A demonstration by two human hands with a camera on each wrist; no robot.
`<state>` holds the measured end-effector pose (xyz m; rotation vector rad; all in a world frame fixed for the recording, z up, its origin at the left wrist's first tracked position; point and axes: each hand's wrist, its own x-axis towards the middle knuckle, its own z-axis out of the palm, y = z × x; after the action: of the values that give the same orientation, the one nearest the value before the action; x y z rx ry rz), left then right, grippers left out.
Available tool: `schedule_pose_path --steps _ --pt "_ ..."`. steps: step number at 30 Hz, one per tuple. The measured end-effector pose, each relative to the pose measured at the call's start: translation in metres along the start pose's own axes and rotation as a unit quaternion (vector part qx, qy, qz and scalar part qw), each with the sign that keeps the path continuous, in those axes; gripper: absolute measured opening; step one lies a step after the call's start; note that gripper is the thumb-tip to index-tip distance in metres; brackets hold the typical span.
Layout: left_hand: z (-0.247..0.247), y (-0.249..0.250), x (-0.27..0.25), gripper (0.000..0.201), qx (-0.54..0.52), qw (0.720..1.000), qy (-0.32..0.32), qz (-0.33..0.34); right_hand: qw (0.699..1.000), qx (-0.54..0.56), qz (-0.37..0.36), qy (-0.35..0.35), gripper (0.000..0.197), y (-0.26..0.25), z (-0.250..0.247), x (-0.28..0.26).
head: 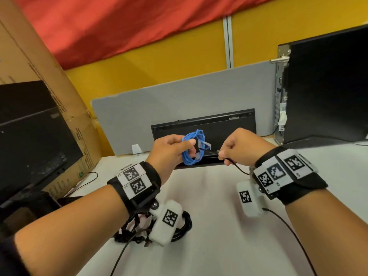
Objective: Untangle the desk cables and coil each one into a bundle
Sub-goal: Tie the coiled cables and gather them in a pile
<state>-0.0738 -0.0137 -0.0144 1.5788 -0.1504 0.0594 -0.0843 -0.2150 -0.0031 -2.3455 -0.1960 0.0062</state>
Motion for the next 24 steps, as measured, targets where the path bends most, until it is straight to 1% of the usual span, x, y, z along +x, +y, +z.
schedule_pose_path --steps 3,5,7,8,11,13,15,17,20,22,24 --pt "0.015 0.000 -0.007 0.022 0.016 0.999 -0.035 0.007 1.000 0.009 -0.020 0.019 0.019 -0.001 0.004 0.001" --pt "0.024 -0.001 -0.012 0.024 0.022 0.998 -0.058 0.009 0.998 0.041 -0.032 0.042 0.028 -0.002 0.006 0.002" --pt "0.031 -0.001 -0.016 0.025 0.000 0.997 -0.072 0.014 0.994 0.064 -0.042 0.072 0.039 -0.003 0.008 0.002" --pt "0.034 -0.002 -0.017 0.024 -0.023 0.998 -0.062 0.014 0.993 0.065 -0.048 0.087 0.040 -0.002 0.009 0.002" --pt "0.037 -0.003 -0.018 0.013 -0.093 0.996 0.000 -0.007 0.988 0.087 -0.073 0.104 0.027 -0.002 0.010 0.004" --pt "0.037 -0.004 -0.018 0.013 -0.099 0.995 0.005 -0.016 0.985 0.113 -0.084 0.099 0.024 -0.003 0.012 0.005" --pt "0.036 -0.005 -0.017 0.018 -0.075 0.997 0.000 -0.009 0.986 0.114 -0.087 0.089 0.024 -0.003 0.013 0.005" --pt "0.035 -0.005 -0.016 0.017 -0.045 0.999 0.007 0.002 0.989 0.098 -0.085 0.075 0.020 -0.004 0.012 0.005" --pt "0.031 -0.005 -0.013 0.011 0.007 0.999 0.049 0.018 0.996 0.030 -0.073 0.044 0.014 -0.003 0.009 0.003" --pt "0.026 -0.004 -0.009 0.012 0.049 0.995 0.085 0.035 0.998 -0.021 -0.055 0.023 0.015 -0.002 0.005 0.001" --pt "0.021 -0.004 -0.006 0.015 0.074 0.990 0.108 0.052 0.998 -0.048 -0.040 0.011 0.015 -0.001 -0.002 -0.001"
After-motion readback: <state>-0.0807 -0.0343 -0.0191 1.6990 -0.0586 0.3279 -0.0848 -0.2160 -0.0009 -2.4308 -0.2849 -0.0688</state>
